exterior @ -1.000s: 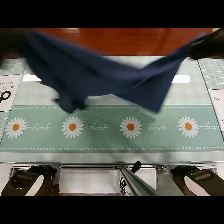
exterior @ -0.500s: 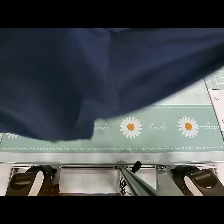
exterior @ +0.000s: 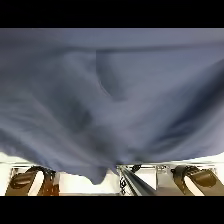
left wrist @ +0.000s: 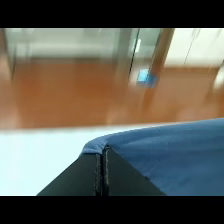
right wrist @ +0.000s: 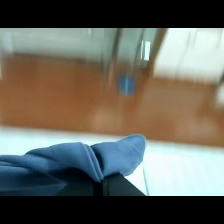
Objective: Fold the shirts.
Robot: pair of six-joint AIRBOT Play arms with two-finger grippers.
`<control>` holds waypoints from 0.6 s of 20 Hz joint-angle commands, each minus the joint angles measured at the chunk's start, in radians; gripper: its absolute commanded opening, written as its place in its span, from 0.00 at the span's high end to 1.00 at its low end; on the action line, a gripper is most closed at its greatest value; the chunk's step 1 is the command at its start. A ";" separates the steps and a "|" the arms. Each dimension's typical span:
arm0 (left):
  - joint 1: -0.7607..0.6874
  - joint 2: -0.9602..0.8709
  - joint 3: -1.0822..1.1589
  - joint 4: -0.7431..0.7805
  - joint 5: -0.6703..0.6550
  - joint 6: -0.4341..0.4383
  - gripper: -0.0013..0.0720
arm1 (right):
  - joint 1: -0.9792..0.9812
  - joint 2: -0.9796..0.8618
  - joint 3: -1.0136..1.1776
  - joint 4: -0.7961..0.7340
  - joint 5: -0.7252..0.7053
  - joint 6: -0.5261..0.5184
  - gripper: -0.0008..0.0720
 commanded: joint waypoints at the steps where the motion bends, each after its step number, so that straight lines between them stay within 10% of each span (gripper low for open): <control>1: 0.001 -0.112 -0.073 0.055 -0.099 0.021 0.96 | 0.000 -0.202 -0.002 0.012 0.248 -0.101 0.94; 12: -0.030 -0.731 -0.385 -0.019 0.342 0.173 0.96 | -0.070 -0.913 -0.002 0.083 -0.197 -0.093 0.94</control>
